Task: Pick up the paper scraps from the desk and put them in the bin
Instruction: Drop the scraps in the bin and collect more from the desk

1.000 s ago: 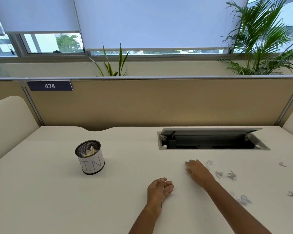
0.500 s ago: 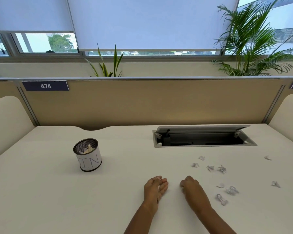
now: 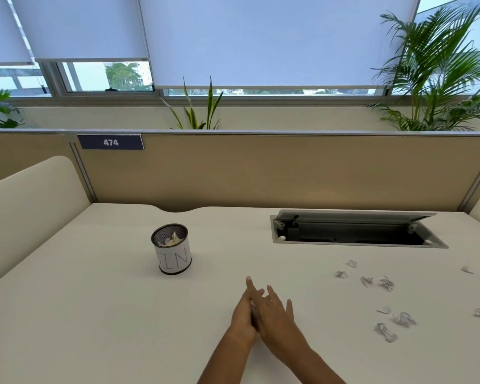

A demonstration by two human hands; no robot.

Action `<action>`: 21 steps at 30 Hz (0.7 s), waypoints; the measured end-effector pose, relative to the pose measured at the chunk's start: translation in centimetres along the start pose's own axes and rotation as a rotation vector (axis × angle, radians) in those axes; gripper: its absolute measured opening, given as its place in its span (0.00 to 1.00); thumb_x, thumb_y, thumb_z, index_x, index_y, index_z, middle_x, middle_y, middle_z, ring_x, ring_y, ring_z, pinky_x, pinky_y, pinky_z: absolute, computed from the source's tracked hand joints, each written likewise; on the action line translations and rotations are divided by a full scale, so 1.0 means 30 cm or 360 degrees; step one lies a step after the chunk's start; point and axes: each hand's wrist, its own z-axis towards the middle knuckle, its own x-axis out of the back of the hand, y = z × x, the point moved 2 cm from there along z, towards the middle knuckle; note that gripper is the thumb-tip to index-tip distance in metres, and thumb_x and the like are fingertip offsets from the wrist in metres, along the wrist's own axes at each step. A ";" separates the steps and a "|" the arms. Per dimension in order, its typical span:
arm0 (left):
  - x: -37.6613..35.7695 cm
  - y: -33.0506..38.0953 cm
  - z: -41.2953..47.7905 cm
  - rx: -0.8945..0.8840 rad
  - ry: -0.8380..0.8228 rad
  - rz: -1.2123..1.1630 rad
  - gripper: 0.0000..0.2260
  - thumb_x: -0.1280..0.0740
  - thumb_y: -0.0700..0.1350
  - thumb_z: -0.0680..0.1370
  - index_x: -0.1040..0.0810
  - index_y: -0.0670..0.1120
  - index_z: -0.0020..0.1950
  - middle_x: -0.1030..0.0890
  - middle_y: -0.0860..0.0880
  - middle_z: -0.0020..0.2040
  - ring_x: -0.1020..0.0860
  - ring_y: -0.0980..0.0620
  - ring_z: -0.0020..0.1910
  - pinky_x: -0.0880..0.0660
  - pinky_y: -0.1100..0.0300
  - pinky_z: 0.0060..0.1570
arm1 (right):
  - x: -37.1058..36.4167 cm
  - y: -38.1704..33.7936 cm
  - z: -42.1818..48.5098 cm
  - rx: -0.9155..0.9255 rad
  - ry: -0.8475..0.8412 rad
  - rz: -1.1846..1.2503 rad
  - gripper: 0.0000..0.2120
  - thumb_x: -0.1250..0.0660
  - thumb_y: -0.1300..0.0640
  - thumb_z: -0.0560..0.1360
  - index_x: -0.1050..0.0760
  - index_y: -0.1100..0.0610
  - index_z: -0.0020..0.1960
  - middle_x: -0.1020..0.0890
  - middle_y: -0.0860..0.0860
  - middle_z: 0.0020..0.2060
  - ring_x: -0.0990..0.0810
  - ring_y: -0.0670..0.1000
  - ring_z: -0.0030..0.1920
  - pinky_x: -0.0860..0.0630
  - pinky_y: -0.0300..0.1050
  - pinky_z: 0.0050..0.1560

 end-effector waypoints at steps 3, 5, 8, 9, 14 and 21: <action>0.034 0.078 0.005 -0.0182 0.0183 0.0174 0.14 0.38 0.50 0.79 0.24 0.40 0.55 0.22 0.40 0.53 0.22 0.44 0.51 0.21 0.58 0.51 | 0.008 -0.017 0.020 0.0180 0.0149 0.0375 0.27 0.56 0.61 0.81 0.67 0.40 0.69 0.45 0.37 0.73 0.59 0.46 0.76 0.59 0.53 0.76; 0.036 0.140 -0.001 -0.0320 0.0270 0.0256 0.12 0.39 0.48 0.80 0.24 0.41 0.43 0.25 0.43 0.40 0.26 0.52 0.29 0.27 0.69 0.20 | 0.001 0.001 0.039 0.0192 0.0207 0.0427 0.25 0.53 0.57 0.82 0.62 0.35 0.67 0.52 0.31 0.70 0.58 0.44 0.75 0.55 0.50 0.76; 0.020 0.261 -0.012 -0.0619 0.0491 0.0392 0.15 0.41 0.47 0.81 0.26 0.42 0.36 0.29 0.46 0.34 0.31 0.54 0.24 0.36 0.73 0.15 | -0.031 0.035 0.056 0.0027 0.0196 0.0242 0.22 0.52 0.50 0.81 0.55 0.43 0.73 0.50 0.41 0.75 0.58 0.46 0.76 0.54 0.49 0.76; 0.010 0.307 -0.018 -0.0758 0.0556 0.0479 0.16 0.40 0.47 0.81 0.26 0.43 0.35 0.29 0.47 0.33 0.32 0.54 0.26 0.35 0.73 0.16 | -0.051 0.061 0.068 -0.0073 0.0115 0.0143 0.22 0.53 0.49 0.81 0.54 0.46 0.74 0.51 0.44 0.76 0.58 0.48 0.76 0.55 0.50 0.76; -0.015 0.541 -0.075 -0.1632 0.0885 0.1190 0.14 0.37 0.44 0.79 0.21 0.35 0.41 0.24 0.43 0.36 0.27 0.48 0.37 0.34 0.60 0.34 | -0.121 0.130 0.061 -0.0166 0.0105 -0.0108 0.25 0.52 0.47 0.81 0.52 0.51 0.75 0.53 0.50 0.77 0.56 0.51 0.76 0.63 0.42 0.73; -0.009 0.728 -0.071 -0.2037 0.1187 0.2018 0.09 0.34 0.43 0.77 0.21 0.37 0.45 0.25 0.38 0.48 0.27 0.41 0.51 0.32 0.56 0.41 | -0.067 0.087 0.027 -0.0082 0.0372 -0.0454 0.13 0.36 0.44 0.73 0.17 0.51 0.47 0.14 0.45 0.48 0.16 0.47 0.49 0.66 0.35 0.71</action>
